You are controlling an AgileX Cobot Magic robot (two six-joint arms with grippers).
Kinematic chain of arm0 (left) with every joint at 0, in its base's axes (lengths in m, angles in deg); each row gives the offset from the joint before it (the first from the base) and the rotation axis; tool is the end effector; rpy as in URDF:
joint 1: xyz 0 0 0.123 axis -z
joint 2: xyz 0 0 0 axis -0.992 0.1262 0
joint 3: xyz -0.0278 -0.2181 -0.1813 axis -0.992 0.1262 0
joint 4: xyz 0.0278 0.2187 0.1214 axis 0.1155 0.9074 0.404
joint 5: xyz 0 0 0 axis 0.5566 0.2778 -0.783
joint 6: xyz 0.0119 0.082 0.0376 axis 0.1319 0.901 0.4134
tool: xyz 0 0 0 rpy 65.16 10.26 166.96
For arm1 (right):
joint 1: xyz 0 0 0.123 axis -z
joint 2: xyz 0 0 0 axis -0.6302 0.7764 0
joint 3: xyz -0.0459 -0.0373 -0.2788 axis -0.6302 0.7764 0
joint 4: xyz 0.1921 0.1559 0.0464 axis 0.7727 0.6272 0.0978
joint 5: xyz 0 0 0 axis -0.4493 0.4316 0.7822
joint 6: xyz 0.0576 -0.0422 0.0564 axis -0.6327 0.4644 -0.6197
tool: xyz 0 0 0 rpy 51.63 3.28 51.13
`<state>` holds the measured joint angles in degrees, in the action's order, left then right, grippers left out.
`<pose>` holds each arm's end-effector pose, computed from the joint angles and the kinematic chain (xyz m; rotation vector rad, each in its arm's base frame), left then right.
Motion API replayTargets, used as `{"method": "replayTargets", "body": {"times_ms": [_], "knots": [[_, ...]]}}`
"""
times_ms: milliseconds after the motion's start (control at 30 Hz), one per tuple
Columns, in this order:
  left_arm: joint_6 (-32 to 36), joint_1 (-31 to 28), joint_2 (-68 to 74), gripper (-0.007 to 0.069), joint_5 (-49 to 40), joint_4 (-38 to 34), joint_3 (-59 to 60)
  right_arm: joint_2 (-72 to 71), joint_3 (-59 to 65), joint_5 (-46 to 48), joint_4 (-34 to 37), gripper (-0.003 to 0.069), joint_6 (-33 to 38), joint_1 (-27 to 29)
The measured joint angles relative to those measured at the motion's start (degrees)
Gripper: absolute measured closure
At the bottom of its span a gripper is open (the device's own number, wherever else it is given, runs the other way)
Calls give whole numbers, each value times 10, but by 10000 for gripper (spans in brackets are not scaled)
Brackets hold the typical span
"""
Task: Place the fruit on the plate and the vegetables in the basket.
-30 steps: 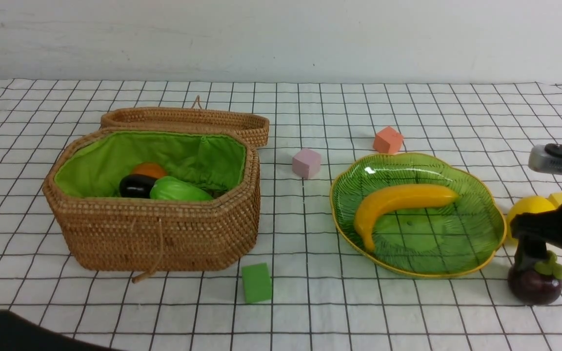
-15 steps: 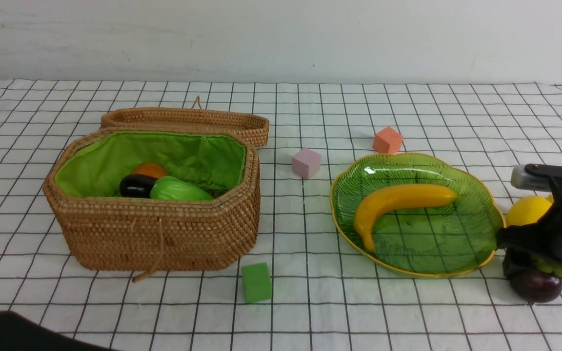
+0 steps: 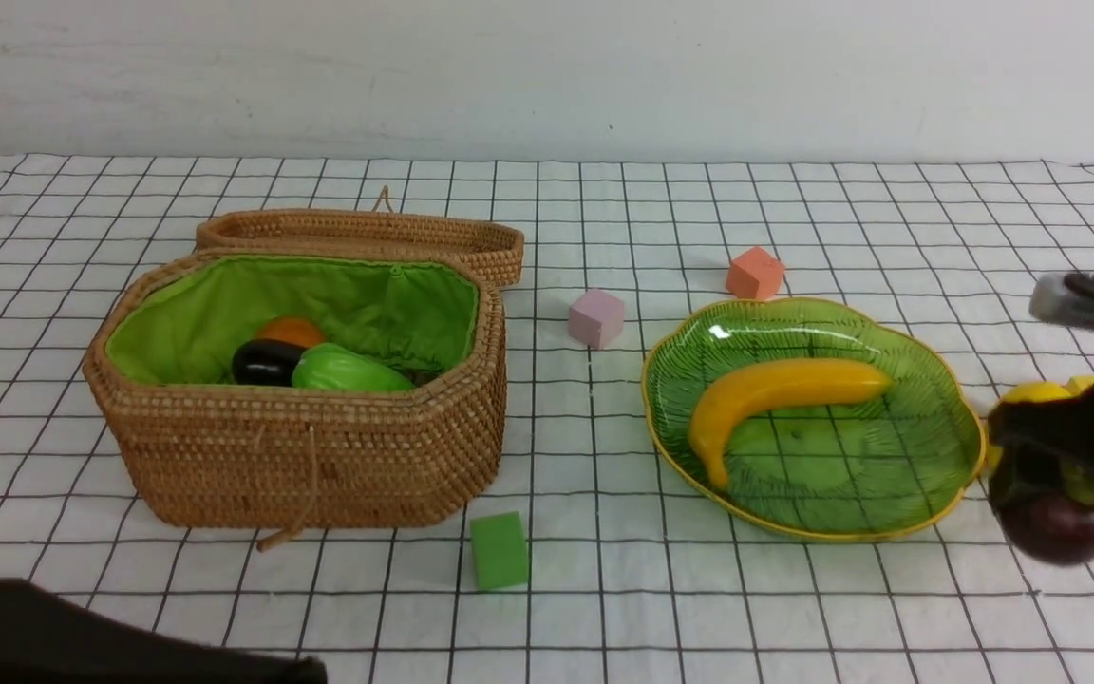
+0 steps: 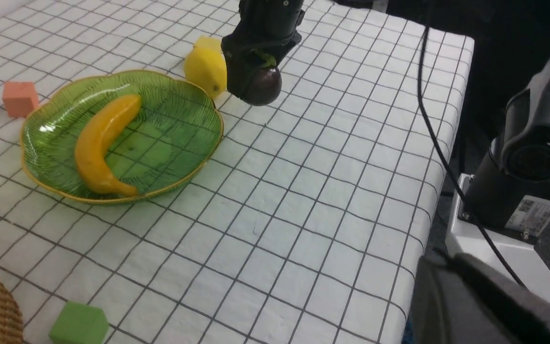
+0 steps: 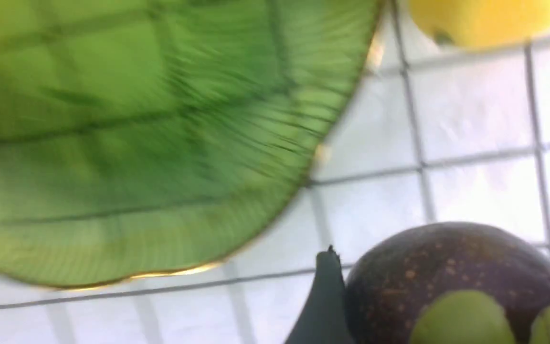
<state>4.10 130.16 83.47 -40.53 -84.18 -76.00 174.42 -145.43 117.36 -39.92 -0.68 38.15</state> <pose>0.0573 -0.0987 0.3822 1.0222 1.7059 -0.7706 0.3083 0.0175 0.2452 0.1745 2.7064 0.2455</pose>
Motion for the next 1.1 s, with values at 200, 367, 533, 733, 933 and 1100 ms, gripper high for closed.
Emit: {"method": "replayTargets", "body": {"times_ms": [200, 367, 533, 733, 933, 1100], "knots": [[0, 0, 0, 627, 83, 0, 0, -8, 0, -132, 96, 78, 110, -81], [0, 0, 0, 627, 98, 0, 0, 51, 0, -204, 105, 78, 126, -100], [0, 0, 0, 627, 94, 0, 0, 99, 1, -228, 105, 1, 126, -101], [0, 0, 0, 627, 90, -1, 0, 64, 3, -229, 104, -10, 126, -101], [0, 0, 0, 627, 90, -2, 0, -38, 3, -152, 79, 94, 85, -85], [1, 0, 0, 629, 90, -5, 0, -64, -35, -20, 42, 214, -38, -6]]}}
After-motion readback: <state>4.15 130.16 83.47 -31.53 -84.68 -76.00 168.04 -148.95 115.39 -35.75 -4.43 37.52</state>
